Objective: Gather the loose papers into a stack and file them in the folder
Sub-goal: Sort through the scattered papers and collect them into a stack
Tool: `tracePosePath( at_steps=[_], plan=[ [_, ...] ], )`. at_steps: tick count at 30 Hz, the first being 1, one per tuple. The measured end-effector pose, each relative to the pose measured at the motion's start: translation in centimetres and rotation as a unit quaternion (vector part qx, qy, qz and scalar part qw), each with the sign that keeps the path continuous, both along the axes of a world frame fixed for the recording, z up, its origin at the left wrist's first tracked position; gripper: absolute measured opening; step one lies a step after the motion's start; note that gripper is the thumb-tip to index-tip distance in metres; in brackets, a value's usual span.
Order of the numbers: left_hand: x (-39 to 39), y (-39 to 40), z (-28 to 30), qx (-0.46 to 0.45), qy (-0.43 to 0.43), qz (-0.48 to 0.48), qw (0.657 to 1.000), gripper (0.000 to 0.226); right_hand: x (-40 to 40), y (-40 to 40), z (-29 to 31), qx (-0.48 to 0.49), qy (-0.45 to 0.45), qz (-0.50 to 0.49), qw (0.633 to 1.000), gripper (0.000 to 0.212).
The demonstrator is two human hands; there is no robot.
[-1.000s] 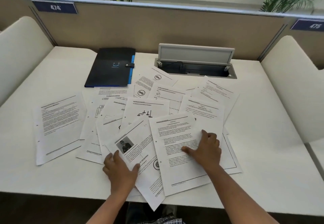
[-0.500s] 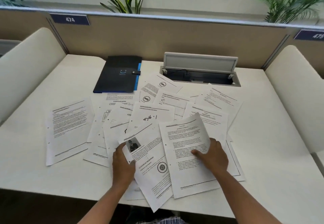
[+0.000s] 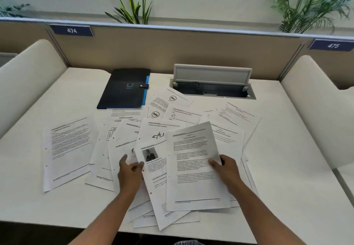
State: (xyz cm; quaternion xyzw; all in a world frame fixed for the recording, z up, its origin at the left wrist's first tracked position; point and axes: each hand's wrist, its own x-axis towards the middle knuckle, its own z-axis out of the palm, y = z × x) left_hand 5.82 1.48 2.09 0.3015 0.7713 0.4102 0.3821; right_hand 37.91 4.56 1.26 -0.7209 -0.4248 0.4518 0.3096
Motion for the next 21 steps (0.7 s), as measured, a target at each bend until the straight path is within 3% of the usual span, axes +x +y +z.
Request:
tracePosePath(
  at_steps=[5, 8, 16, 18, 21],
  plan=[
    [1.4, 0.0, -0.4, 0.013, -0.004, -0.047, 0.999, 0.009, -1.8, 0.2, 0.2, 0.022, -0.027, 0.055, 0.998, 0.019],
    [1.7, 0.2, -0.7, 0.000, -0.012, -0.082, 0.997, 0.009, -3.3, 0.6, 0.3, 0.023, -0.034, 0.070, 0.997, 0.017],
    [1.8, 0.8, -0.9, -0.048, -0.006, -0.181, 0.982, 0.039, -5.5, 1.3, 0.1, 0.033, -0.012, 0.116, 0.993, 0.021],
    [1.4, 0.8, -1.0, -0.058, 0.002, -0.173, 0.983, 0.043, -4.8, 1.4, 0.3, 0.046, -0.009, 0.073, 0.996, 0.015],
    [0.3, 0.7, -1.1, -0.048, 0.019, -0.143, 0.988, 0.040, -2.5, 1.3, 0.2, 0.064, -0.105, -0.006, 0.992, 0.014]
  ],
)
